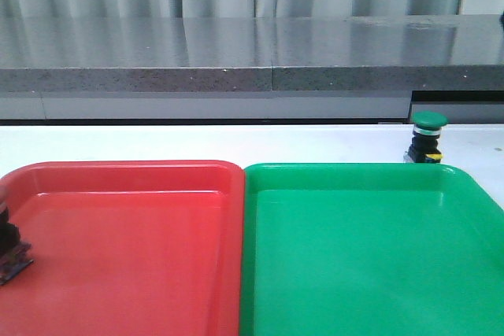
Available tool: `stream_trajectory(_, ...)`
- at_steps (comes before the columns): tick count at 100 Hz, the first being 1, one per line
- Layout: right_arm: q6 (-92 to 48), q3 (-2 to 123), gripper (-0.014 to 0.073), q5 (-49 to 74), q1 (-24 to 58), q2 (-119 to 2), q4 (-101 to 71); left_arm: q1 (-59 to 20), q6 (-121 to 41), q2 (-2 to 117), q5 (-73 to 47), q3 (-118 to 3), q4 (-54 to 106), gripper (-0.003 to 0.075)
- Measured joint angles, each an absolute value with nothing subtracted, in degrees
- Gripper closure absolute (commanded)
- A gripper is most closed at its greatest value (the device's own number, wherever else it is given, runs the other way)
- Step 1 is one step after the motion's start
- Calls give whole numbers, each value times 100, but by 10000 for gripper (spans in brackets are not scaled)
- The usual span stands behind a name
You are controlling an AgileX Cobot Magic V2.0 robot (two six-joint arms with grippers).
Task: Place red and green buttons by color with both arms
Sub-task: 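Lower the right gripper onto the green-capped button and close it, then lift the green-capped button with the right gripper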
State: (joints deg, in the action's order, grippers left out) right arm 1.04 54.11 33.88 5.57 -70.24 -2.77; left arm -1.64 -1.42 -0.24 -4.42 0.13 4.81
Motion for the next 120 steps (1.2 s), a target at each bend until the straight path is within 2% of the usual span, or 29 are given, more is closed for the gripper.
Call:
stream_trajectory(38, 104, 7365, -2, 4475, 846, -9594, -335, -164, -142, -24, -442, 13, 481, 741)
stream_trajectory(69, 104, 8168, 5, 4619, 846, -10797, -335, -164, -142, -24, -442, 13, 481, 741)
stream_trajectory(79, 104, 8279, 69, 4633, 846, -11009, -335, -164, -142, -24, -442, 13, 481, 741)
stream_trajectory(99, 104, 8402, 278, 4633, 846, -11211, -335, -164, -142, -24, -442, 13, 481, 741)
stream_trajectory(110, 104, 8455, 326, 4633, 846, -11221, -335, -164, -142, -24, -442, 13, 481, 741)
stream_trajectory(120, 104, 8514, 324, 4657, 846, -11221, -335, -164, -142, -24, -442, 13, 481, 741)
